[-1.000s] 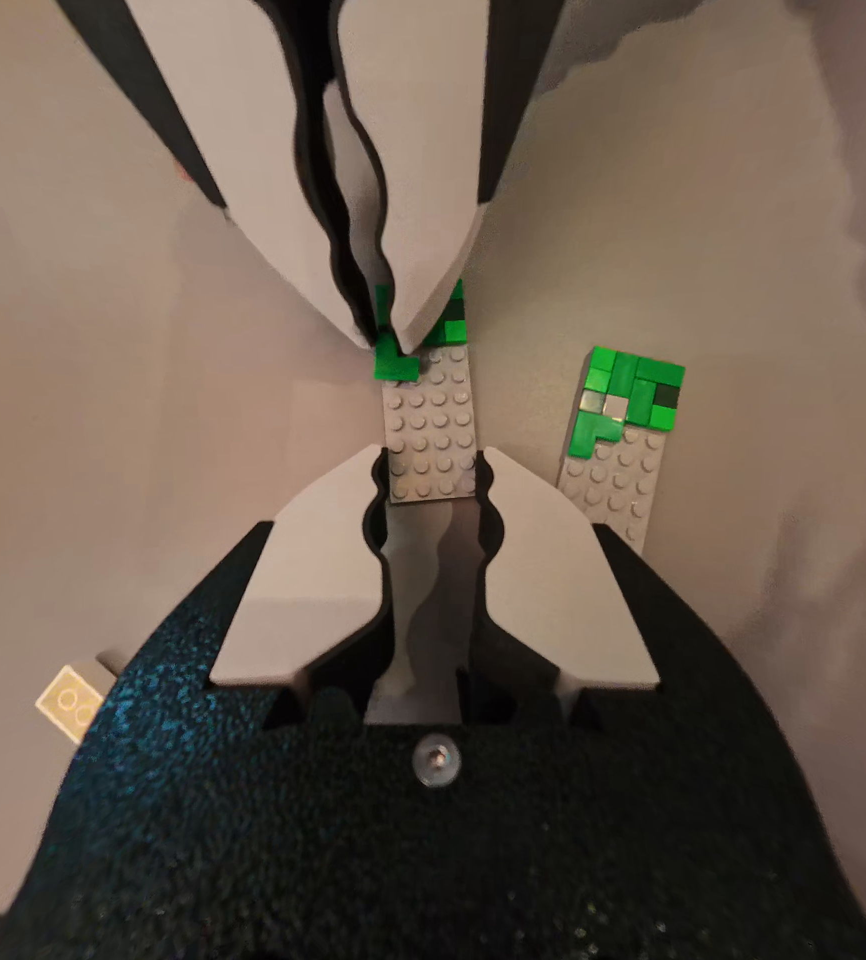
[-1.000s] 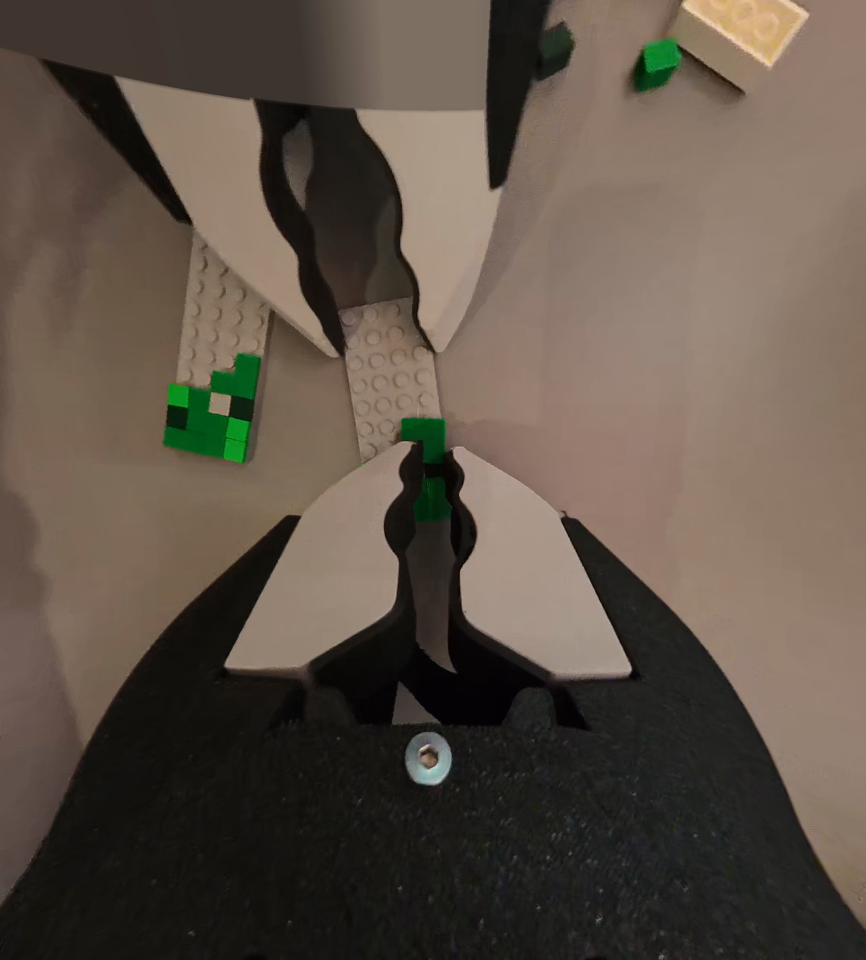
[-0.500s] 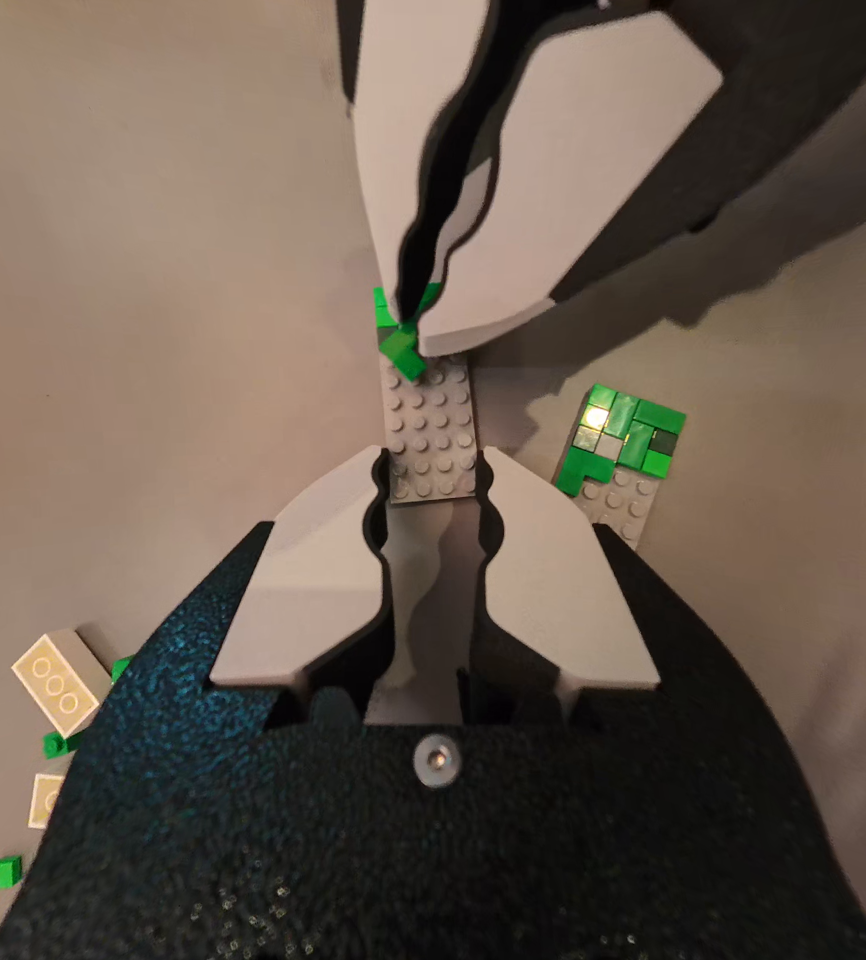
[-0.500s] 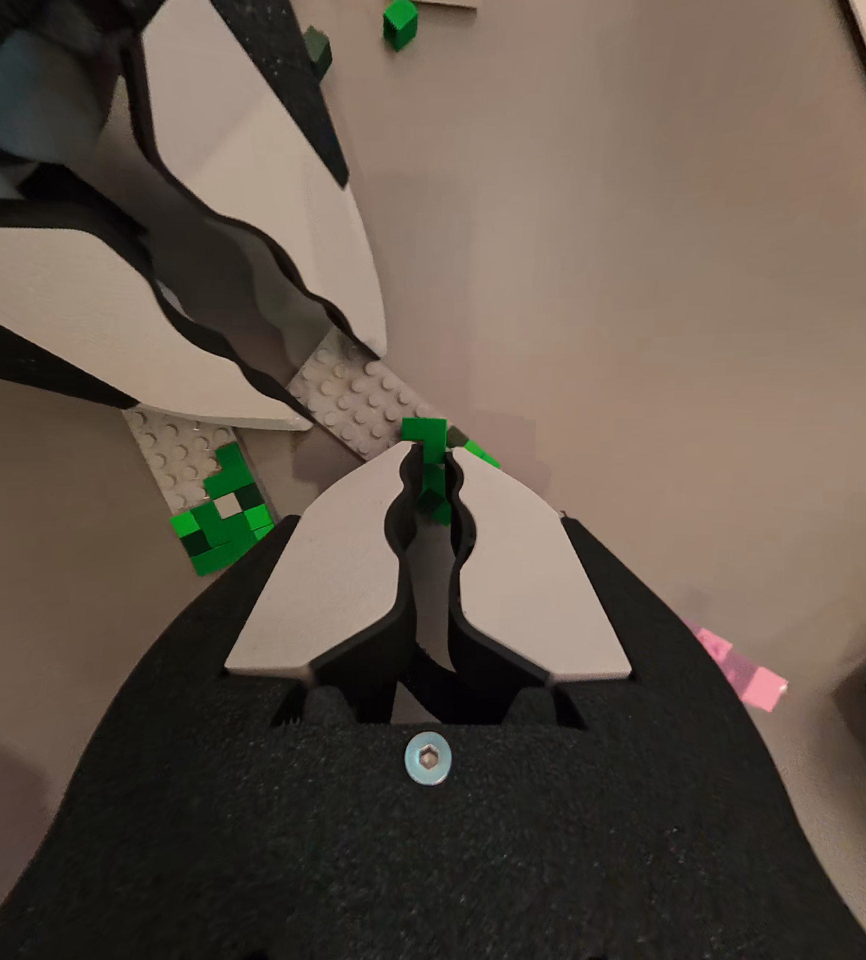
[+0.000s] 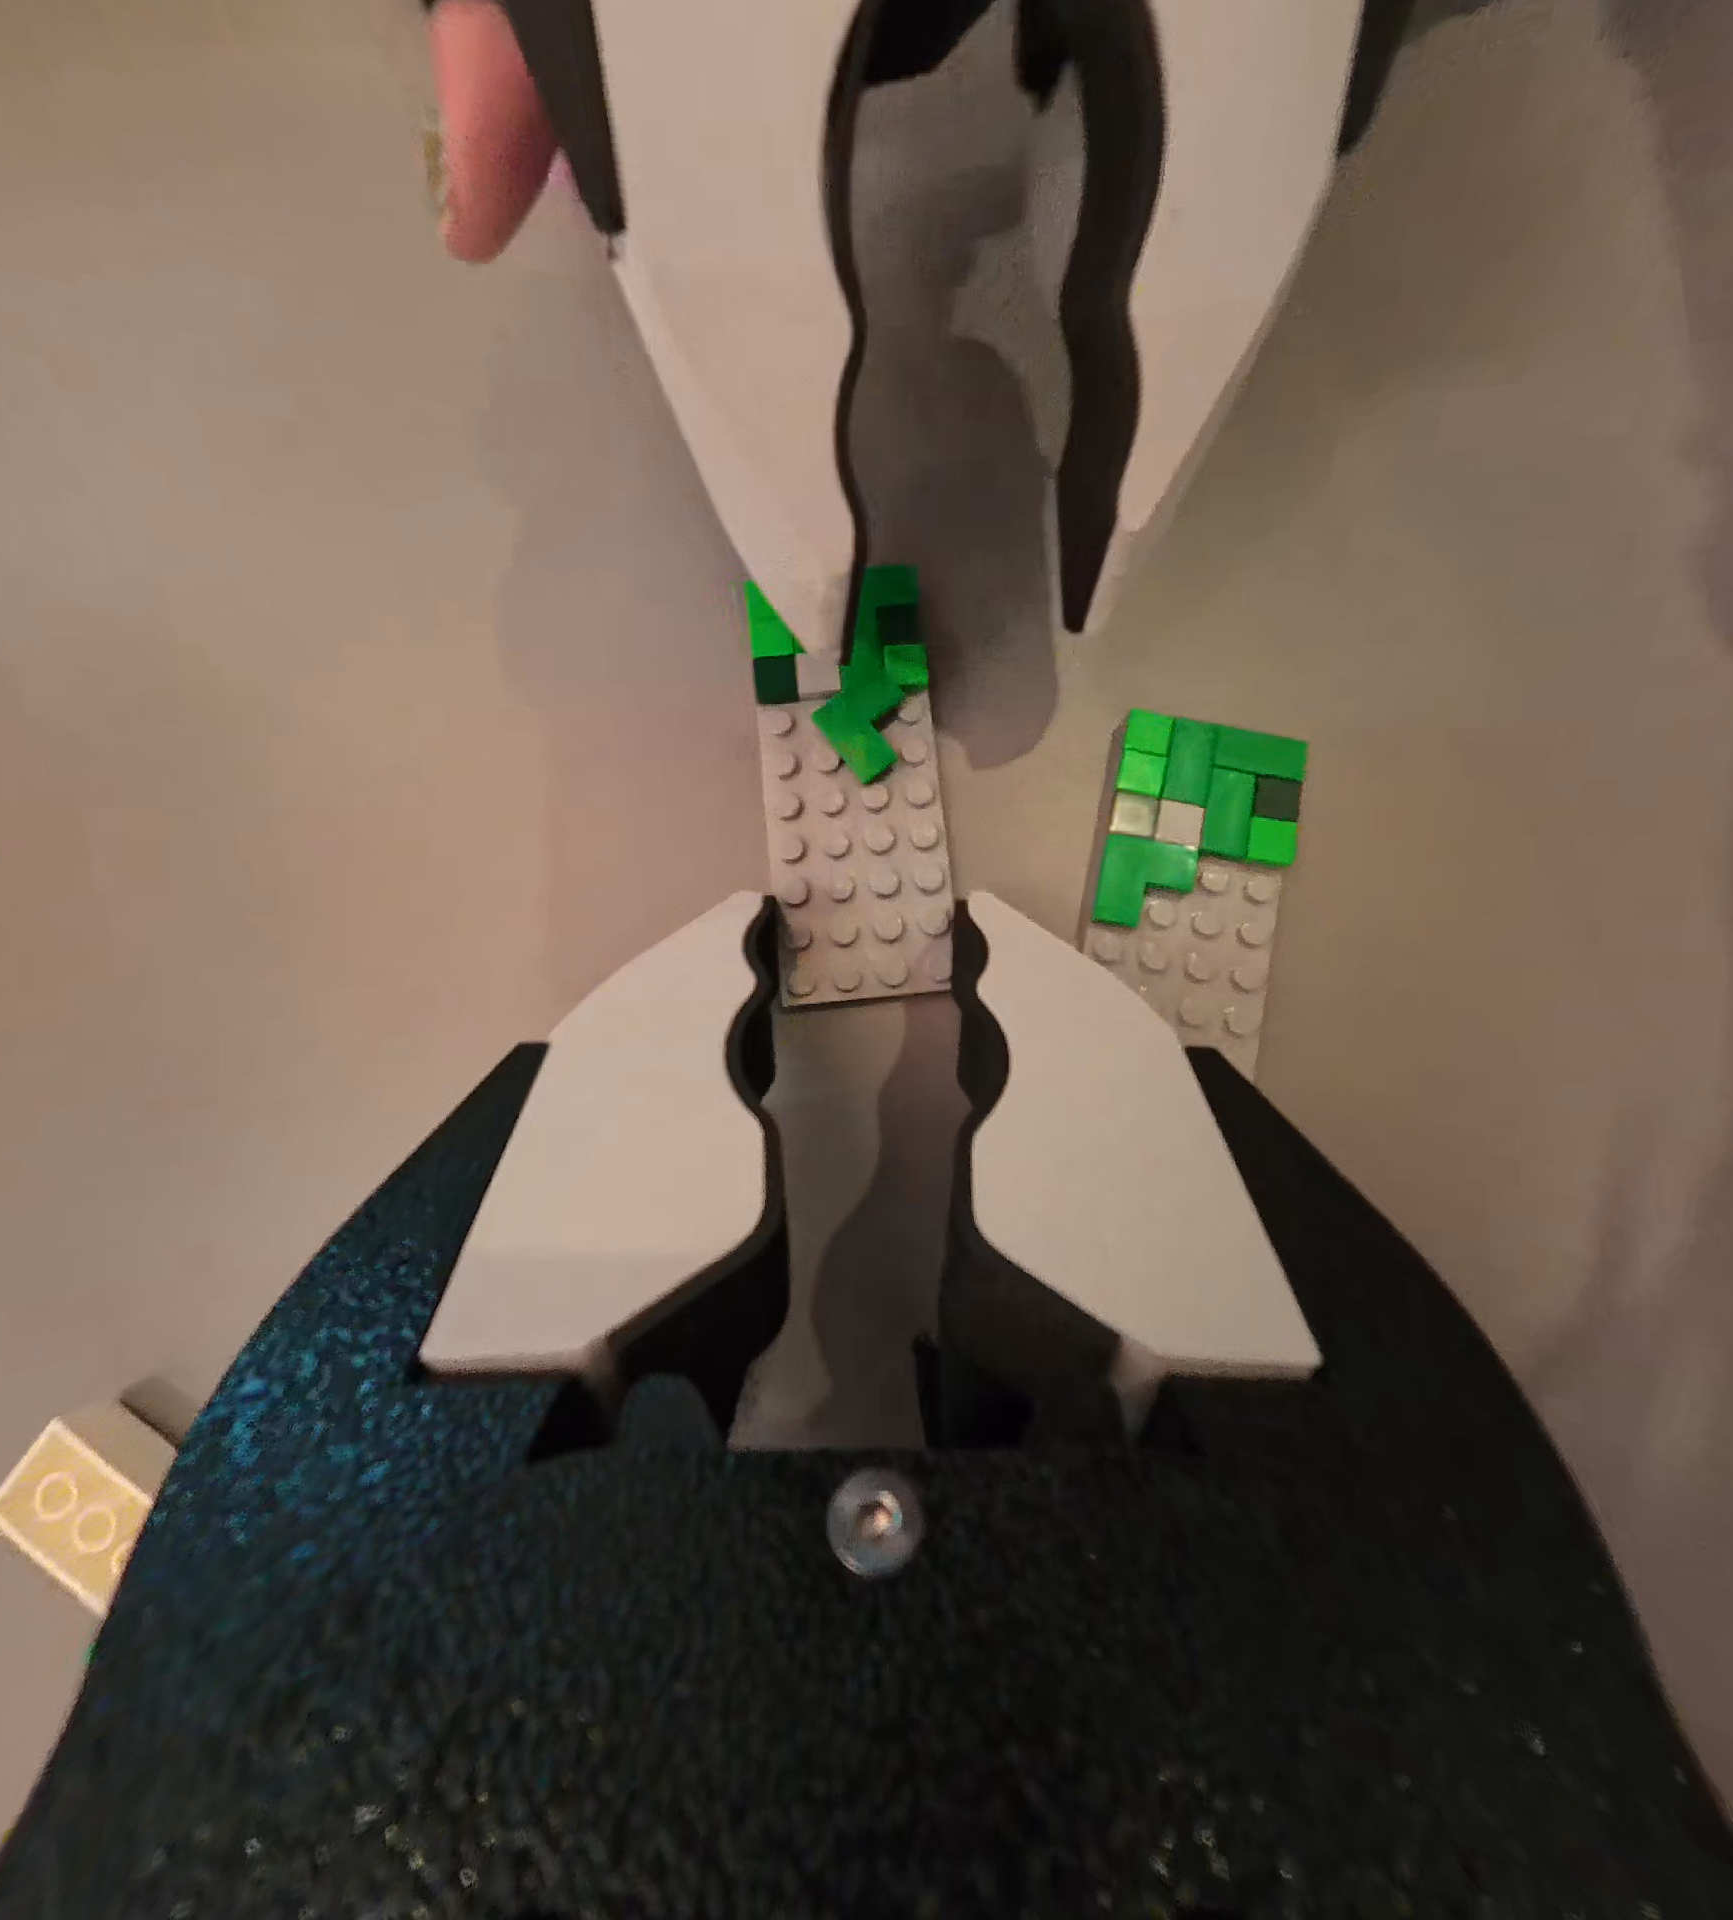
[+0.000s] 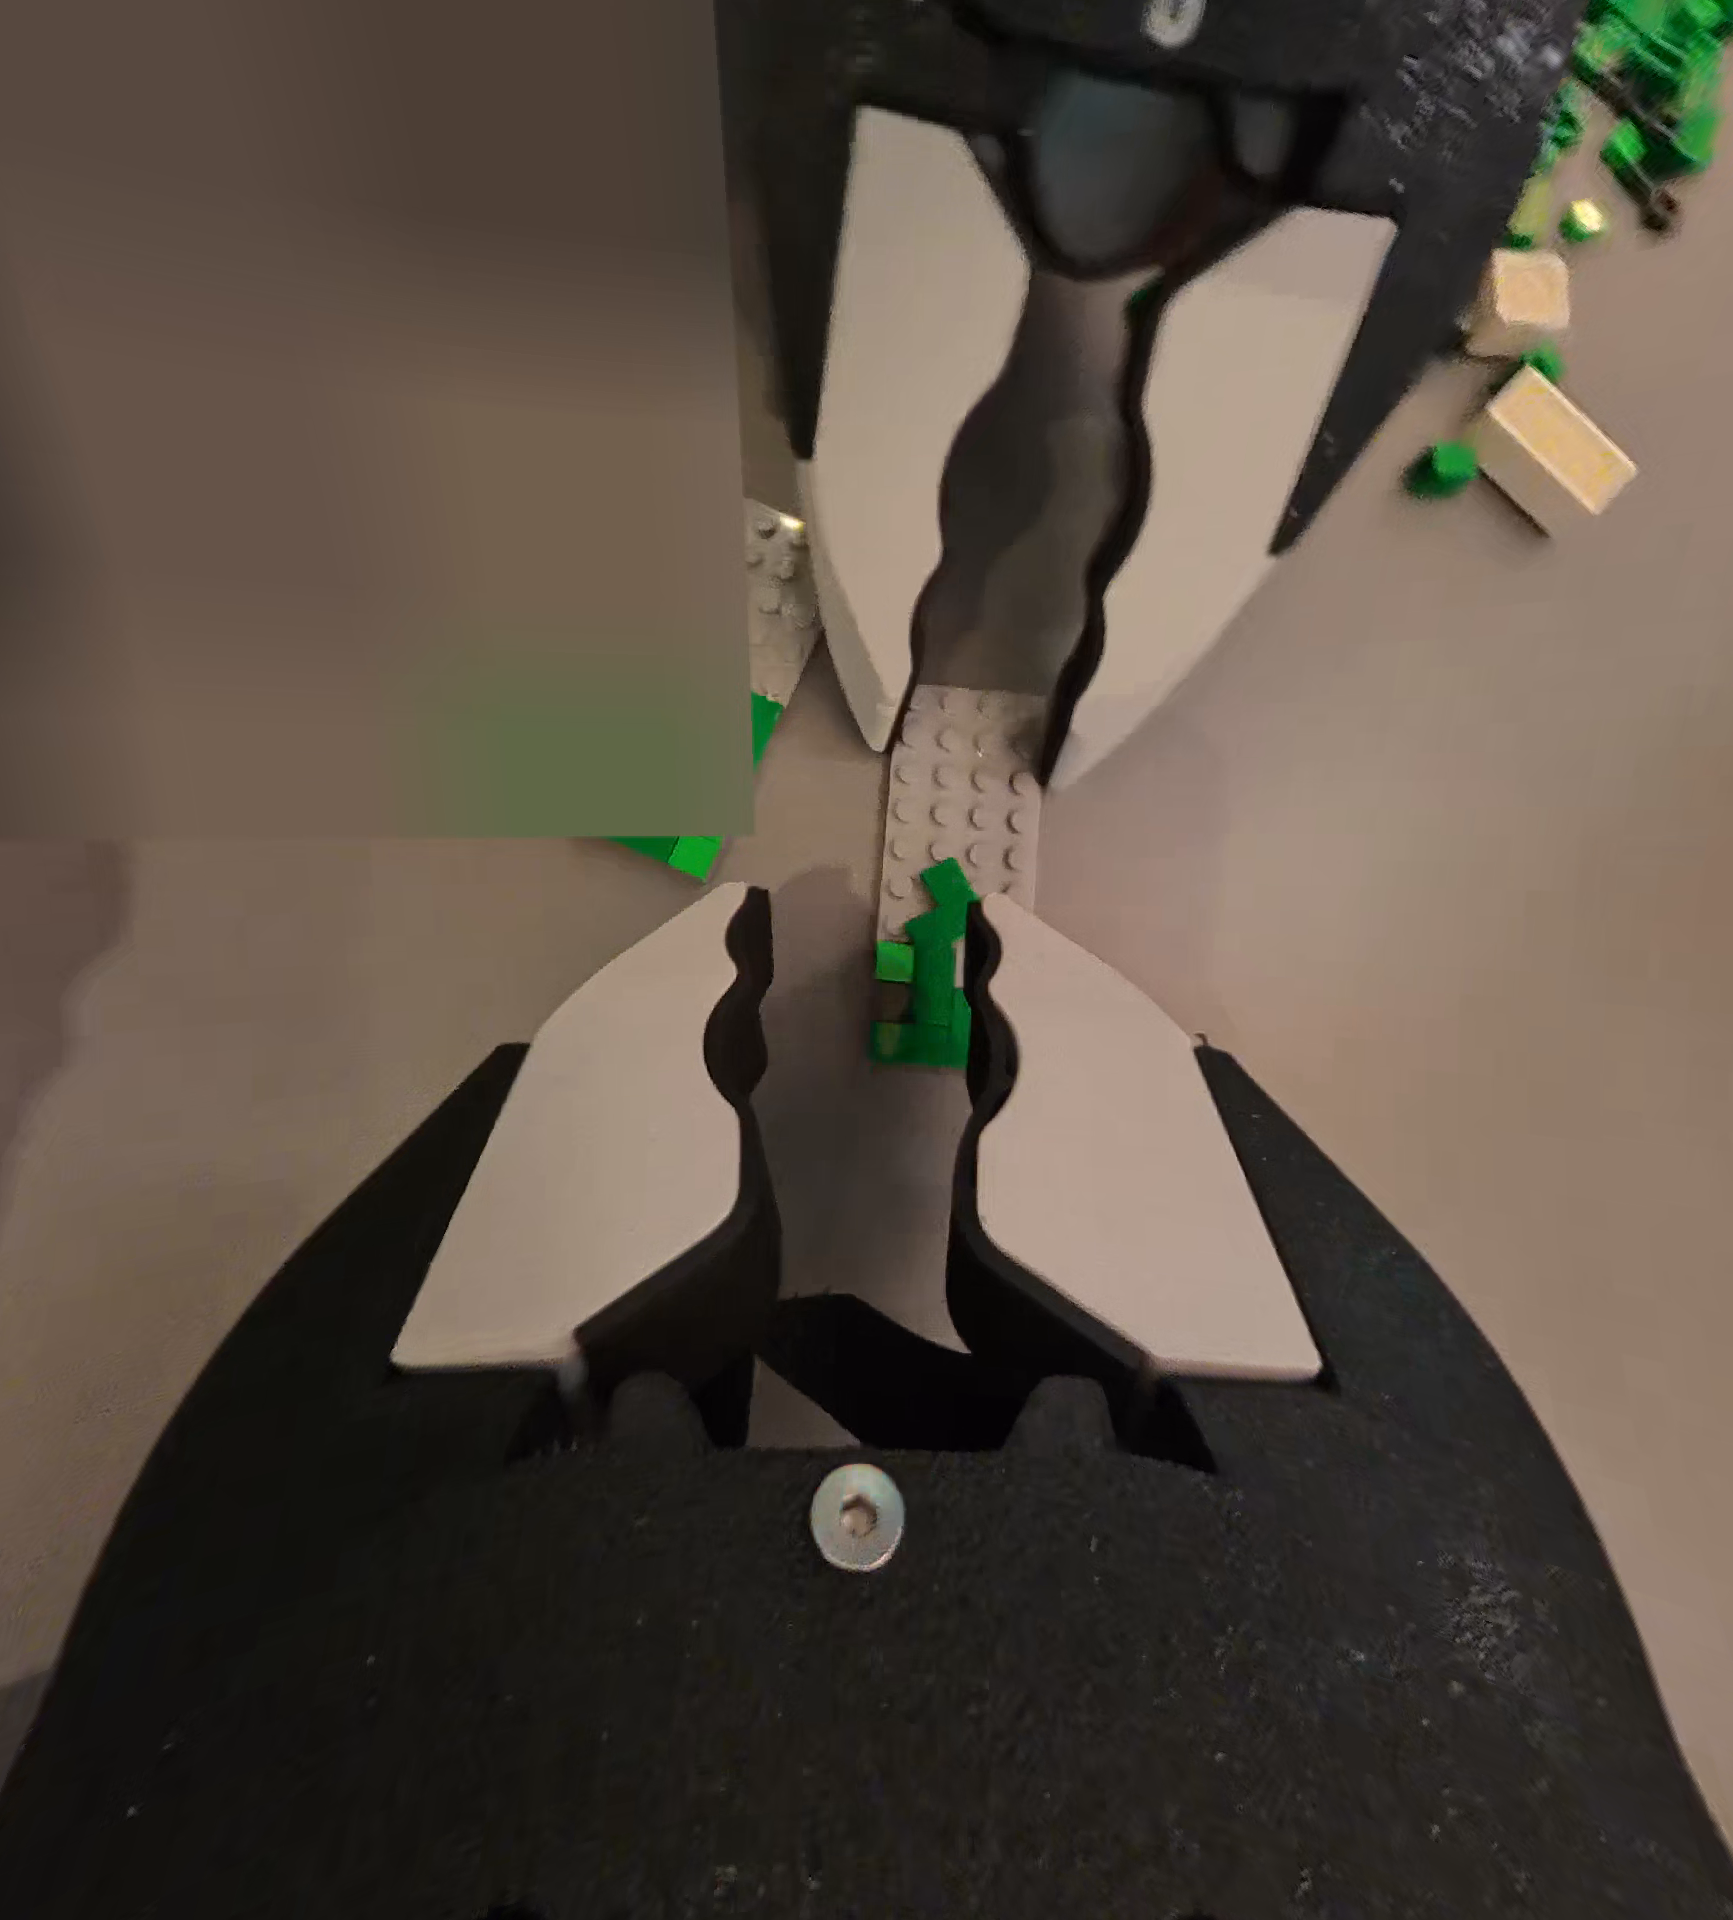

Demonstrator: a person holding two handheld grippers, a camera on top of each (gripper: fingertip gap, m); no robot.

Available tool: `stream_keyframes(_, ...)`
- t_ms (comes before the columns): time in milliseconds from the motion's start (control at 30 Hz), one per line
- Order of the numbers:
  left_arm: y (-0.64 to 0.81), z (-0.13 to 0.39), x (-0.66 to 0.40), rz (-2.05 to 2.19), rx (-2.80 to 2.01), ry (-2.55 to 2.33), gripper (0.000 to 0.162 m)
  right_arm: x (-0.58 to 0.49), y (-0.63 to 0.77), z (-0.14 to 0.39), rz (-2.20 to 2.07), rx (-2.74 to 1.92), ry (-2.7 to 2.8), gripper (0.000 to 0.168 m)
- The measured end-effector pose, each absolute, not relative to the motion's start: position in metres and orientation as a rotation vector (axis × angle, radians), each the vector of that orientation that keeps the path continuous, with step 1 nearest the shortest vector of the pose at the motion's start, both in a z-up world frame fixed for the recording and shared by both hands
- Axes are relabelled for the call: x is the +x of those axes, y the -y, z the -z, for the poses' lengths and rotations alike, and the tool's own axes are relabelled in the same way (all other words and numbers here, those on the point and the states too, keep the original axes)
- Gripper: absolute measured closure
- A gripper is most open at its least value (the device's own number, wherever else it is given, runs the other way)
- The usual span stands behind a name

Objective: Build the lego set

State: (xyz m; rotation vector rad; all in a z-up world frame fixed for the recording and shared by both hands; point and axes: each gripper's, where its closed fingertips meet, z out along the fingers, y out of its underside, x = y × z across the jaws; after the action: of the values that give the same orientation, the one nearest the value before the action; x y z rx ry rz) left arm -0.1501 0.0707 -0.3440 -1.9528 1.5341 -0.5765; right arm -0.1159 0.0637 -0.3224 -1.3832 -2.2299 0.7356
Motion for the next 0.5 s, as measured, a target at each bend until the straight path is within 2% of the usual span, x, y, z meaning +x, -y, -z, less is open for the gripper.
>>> stream_keyframes(233, -0.069, 0.344, -0.151, 0.649, -1.898, -1.623, 0.131, -0.123, -0.068, 0.328, -0.888, -1.217, 2.440, 0.137)
stream_keyframes(500, -0.068, 0.344, -0.152, 0.667, -1.880, -1.635, 0.131, -0.122, -0.069, 0.339, -0.935, -1.225, 2.534, 0.152)
